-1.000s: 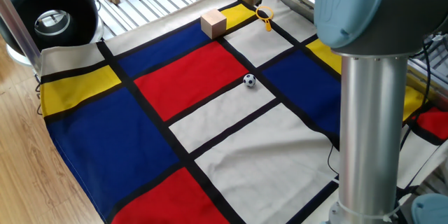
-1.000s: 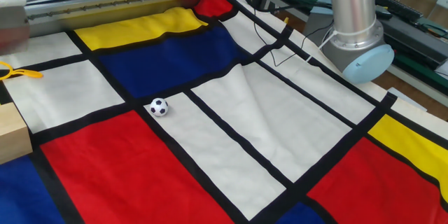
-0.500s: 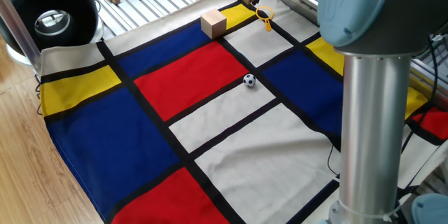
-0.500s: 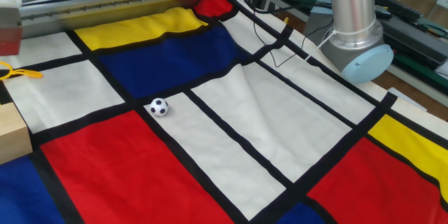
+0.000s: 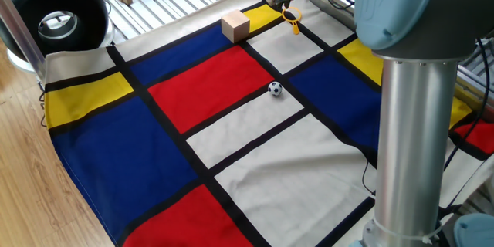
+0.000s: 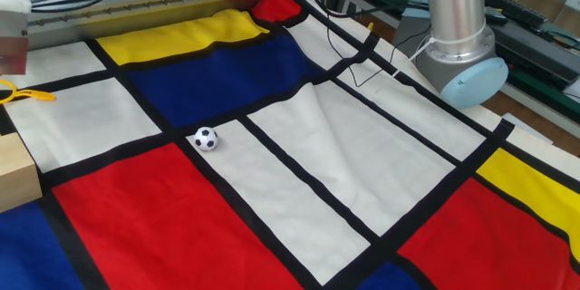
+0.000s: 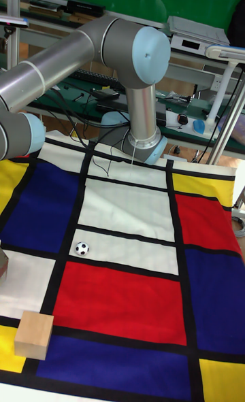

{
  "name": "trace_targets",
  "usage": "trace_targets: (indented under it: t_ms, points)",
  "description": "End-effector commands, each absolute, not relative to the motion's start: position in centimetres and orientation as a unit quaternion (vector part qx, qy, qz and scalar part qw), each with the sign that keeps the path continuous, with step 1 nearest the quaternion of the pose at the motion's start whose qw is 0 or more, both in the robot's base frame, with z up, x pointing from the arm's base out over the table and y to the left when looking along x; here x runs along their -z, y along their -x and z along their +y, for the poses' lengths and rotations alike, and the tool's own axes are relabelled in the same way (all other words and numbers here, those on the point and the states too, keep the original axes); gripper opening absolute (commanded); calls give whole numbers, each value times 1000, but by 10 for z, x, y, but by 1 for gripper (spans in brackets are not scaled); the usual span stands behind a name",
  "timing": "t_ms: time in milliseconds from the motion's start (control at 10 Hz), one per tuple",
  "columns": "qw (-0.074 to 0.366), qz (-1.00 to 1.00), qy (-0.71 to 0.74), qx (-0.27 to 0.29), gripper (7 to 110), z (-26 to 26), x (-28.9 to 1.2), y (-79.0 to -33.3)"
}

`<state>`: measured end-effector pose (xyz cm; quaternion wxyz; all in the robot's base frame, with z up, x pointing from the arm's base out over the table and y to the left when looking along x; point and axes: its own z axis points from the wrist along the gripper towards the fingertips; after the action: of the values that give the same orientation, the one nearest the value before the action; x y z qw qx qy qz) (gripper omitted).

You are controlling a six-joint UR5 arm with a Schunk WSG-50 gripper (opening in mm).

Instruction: Attach the bubble ring to the ball

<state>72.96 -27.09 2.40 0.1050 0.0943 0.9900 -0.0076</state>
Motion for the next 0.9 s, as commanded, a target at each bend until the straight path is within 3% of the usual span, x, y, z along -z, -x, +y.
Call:
trace_targets:
  t_ms: [0,500,800]
  points:
    - [80,991,-108,10,22,-274,-21,-715]
    - [33,985,-165,44,22,-289,-19,-688]
    - [43,981,-187,32,22,-284,-19,-694]
